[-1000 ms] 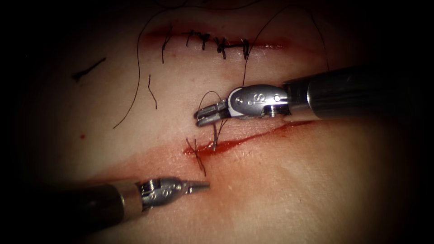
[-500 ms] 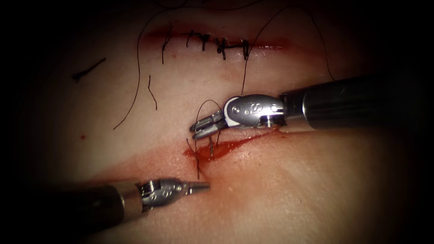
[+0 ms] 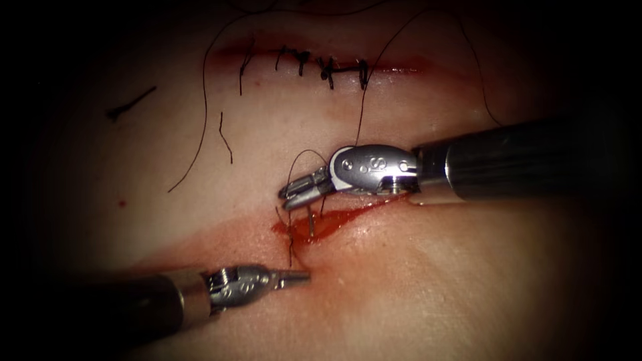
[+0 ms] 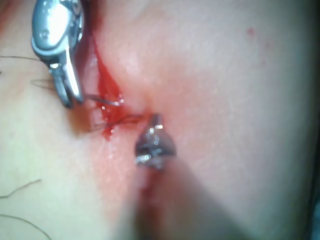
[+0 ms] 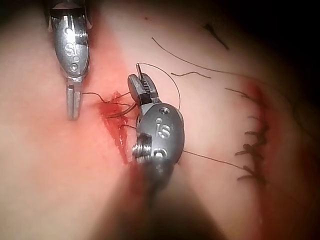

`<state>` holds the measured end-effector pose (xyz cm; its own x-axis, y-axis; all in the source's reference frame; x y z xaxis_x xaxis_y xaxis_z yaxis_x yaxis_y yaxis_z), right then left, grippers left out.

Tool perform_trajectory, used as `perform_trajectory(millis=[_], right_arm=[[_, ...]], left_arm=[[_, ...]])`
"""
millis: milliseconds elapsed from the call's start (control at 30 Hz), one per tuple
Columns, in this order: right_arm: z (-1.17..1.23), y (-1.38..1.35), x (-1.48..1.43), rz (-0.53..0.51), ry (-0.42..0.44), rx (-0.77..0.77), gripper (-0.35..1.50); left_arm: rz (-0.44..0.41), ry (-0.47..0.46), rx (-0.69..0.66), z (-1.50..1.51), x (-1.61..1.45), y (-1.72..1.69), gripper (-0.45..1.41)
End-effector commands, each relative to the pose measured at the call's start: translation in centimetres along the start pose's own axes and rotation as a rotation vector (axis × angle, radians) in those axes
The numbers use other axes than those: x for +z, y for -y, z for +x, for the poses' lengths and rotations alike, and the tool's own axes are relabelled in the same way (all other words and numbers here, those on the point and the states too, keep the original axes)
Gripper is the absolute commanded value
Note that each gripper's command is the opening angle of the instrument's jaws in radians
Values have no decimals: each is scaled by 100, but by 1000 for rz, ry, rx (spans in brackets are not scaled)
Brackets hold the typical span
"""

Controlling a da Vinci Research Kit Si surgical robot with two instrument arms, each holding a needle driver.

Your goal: Wound Closure

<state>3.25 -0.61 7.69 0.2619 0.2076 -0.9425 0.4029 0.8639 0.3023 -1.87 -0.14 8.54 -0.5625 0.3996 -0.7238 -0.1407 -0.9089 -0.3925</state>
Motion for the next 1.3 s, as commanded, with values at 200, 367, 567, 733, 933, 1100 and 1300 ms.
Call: perform_trajectory(millis=[200, 367, 567, 733, 933, 1100, 1300], right_arm=[[-12, 5, 16, -23, -17, 98, -35], [-22, 8, 19, -57, -30, 183, -35], [-37, 15, 23, -77, -29, 276, -35], [-43, 22, 19, -99, -37, 371, -35], [-41, 29, 18, -109, -52, 435, -35], [-38, 29, 19, -113, -61, 442, -35], [-37, 32, 23, -109, -81, 463, -35]], left_arm=[[-4, -1, -1, -4, 10, -1, -45], [-4, -1, -1, -4, 10, -1, -45], [-4, -1, -1, -4, 10, -1, -45], [-2, -1, -2, -3, 12, 0, -45], [-1, -1, -3, -2, 13, 0, -45], [0, -1, -3, -2, 14, 0, -45], [1, 0, -5, 0, 16, 1, -45]])
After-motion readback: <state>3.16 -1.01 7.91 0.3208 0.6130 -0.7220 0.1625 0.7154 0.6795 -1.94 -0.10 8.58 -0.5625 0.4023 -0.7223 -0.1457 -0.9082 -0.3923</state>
